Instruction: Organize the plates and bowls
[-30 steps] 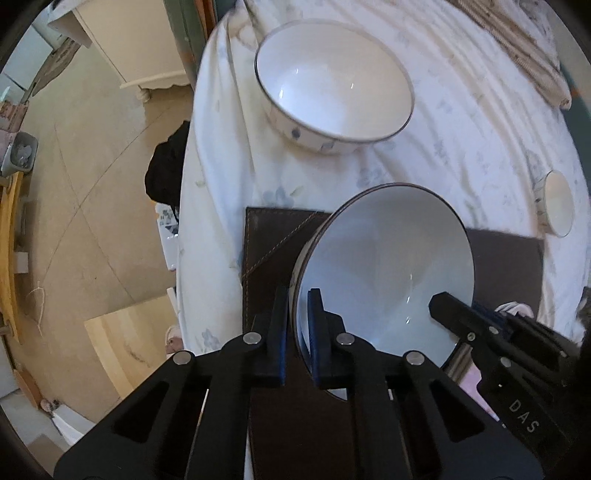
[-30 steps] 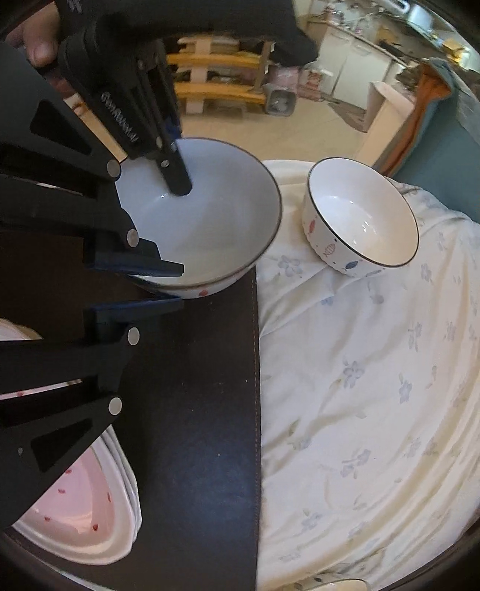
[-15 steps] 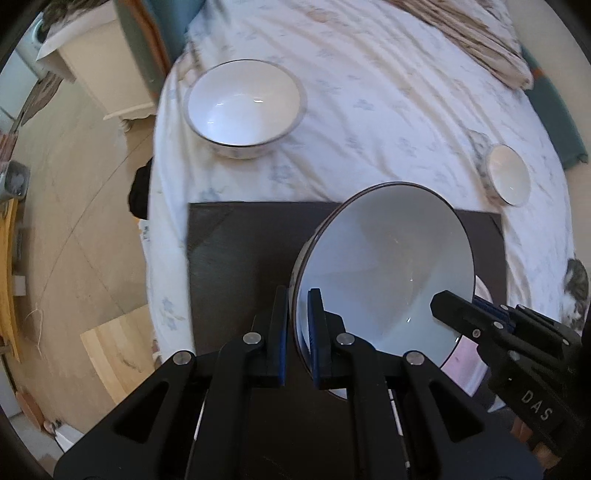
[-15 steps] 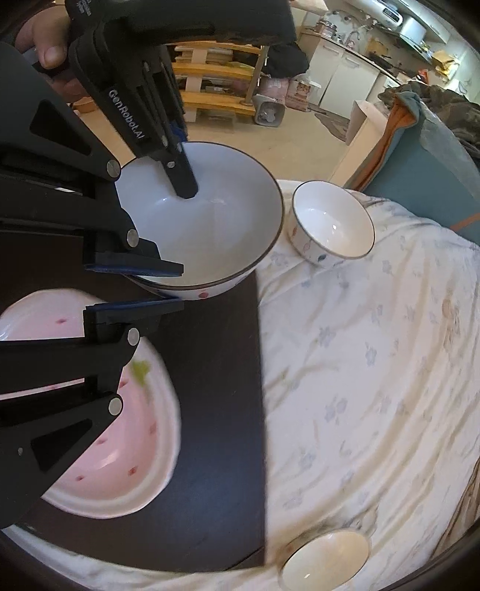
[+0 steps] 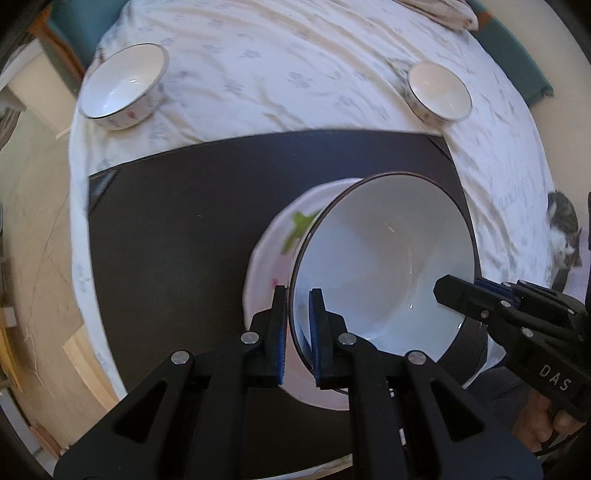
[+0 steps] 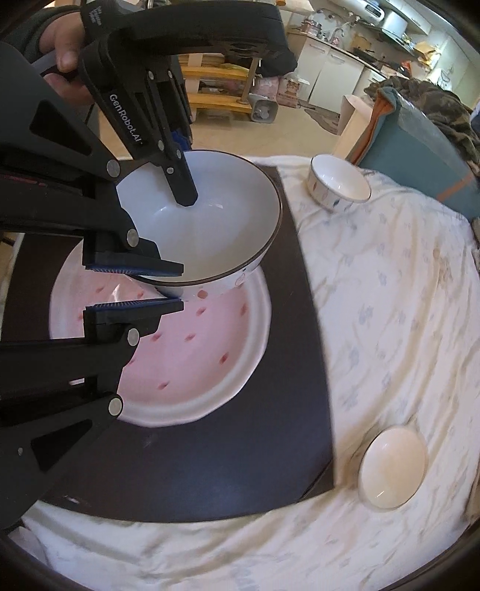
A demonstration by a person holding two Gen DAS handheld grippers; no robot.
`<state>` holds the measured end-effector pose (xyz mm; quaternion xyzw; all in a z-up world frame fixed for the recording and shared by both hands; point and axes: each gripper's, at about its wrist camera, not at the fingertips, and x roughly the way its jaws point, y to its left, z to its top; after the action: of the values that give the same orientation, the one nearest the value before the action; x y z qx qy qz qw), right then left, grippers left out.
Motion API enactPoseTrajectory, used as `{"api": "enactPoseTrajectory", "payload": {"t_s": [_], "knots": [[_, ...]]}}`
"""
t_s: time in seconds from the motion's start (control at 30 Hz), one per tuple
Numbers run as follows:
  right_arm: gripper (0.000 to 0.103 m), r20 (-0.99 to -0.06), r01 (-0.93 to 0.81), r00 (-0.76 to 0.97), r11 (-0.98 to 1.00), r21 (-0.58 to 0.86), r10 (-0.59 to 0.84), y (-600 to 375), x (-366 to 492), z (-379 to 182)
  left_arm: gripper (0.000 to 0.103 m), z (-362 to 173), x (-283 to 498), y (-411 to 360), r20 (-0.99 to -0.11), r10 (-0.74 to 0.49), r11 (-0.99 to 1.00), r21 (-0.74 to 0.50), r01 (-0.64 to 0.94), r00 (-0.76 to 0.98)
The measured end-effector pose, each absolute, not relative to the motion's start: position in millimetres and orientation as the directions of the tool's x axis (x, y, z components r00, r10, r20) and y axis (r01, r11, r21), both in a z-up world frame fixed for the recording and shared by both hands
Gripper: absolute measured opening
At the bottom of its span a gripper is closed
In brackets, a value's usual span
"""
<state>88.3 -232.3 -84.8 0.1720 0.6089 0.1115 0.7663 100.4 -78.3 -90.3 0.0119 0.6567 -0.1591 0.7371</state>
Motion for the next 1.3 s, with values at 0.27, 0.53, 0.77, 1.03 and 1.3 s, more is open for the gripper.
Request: {"api": "enactPoseTrajectory", "payload": {"t_s": [0.27, 0.53, 0.77, 1.03, 1.3], "knots": [[0.013, -0.876, 0.113, 0.229, 0.882, 0.458, 0.425, -264.0, 66.7, -113.9, 0.008, -111.0, 93.6, -99.7, -0.980, -0.192, 0.941, -0.168, 0.293, 0.056], [0.015, -0.859, 0.130, 0.238, 0.861, 0.491, 0.453, -270.0, 58.5, -123.1, 0.008, -121.8, 97.1, -102.2, -0.982, -0.187, 0.942, -0.169, 0.291, 0.034], [0.016, -0.855, 0.141, 0.221, 0.852, 0.505, 0.470, -271.4, 59.0, -133.5, 0.008, -125.0, 101.0, -100.2, -0.982, -0.189, 0.940, -0.172, 0.295, 0.029], [0.019, -0.849, 0.141, 0.239, 0.848, 0.510, 0.471, -271.7, 60.8, -131.6, 0.008, -129.0, 106.5, -100.7, -0.981, -0.194, 0.940, -0.180, 0.291, 0.020], [0.020, -0.854, 0.136, 0.243, 0.856, 0.499, 0.459, -271.4, 63.2, -130.4, 0.009, -128.8, 106.8, -101.1, -0.981, -0.191, 0.939, -0.176, 0.294, 0.022]]}}
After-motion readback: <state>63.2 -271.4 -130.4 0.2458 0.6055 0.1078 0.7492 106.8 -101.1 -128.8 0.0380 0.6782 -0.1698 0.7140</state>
